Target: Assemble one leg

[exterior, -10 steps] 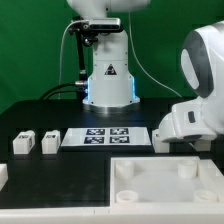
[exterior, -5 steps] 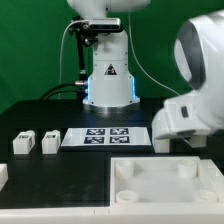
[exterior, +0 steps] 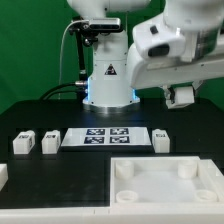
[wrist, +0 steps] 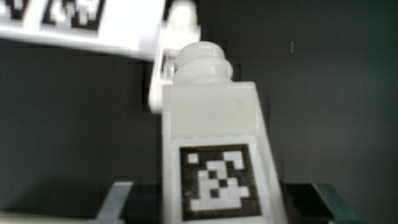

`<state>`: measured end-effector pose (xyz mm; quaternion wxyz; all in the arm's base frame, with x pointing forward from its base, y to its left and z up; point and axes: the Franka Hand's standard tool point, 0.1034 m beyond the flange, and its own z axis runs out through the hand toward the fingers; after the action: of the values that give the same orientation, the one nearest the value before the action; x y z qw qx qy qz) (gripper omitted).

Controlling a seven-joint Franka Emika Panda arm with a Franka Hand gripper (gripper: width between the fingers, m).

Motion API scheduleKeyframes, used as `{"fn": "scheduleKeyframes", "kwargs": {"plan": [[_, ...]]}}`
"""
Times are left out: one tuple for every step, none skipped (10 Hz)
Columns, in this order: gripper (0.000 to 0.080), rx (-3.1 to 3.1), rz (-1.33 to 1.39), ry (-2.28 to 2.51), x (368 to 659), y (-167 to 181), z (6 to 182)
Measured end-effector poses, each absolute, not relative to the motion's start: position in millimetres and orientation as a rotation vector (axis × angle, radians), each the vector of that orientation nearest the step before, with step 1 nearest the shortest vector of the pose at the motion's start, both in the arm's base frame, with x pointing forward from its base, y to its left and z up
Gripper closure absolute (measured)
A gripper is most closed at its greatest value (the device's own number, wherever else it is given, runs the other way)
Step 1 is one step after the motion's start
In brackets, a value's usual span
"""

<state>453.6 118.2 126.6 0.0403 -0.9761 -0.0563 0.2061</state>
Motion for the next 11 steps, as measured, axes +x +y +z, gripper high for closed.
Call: {"fn": "scheduleKeyframes", "kwargs": {"plan": [[0.0506,-3.012,0.543,-0.17,448.9,116.7,122.4],[0.0506,-3.04,0.349,-0.164,457.9,116.0,122.9],[0.0506,-3.055,0.196,-0.16,460.1,113.4,124.8],[0.0506,-3.056,0.137,-0.189,472.0,105.9,135.1],[0.0506,-3.049,-0.022,-0.205,508.2,95.8,156.2],[0.0506,-3.042,-0.186,-0.19,534.4,88.3,170.6],[0.0506,-3.025,-0.253,-0.175,547.2,79.5,176.8],[0.0506,-2.987,-0.41,-0.105,561.7,73.0,182.3],[0.0506,-2.978,-0.602,-0.117,561.0,70.3,181.3],[0.0506,-2.97,-0.724,-0.134,555.5,68.3,177.8],[0.0506,-2.968,-0.756,-0.132,552.7,66.7,174.5]]}}
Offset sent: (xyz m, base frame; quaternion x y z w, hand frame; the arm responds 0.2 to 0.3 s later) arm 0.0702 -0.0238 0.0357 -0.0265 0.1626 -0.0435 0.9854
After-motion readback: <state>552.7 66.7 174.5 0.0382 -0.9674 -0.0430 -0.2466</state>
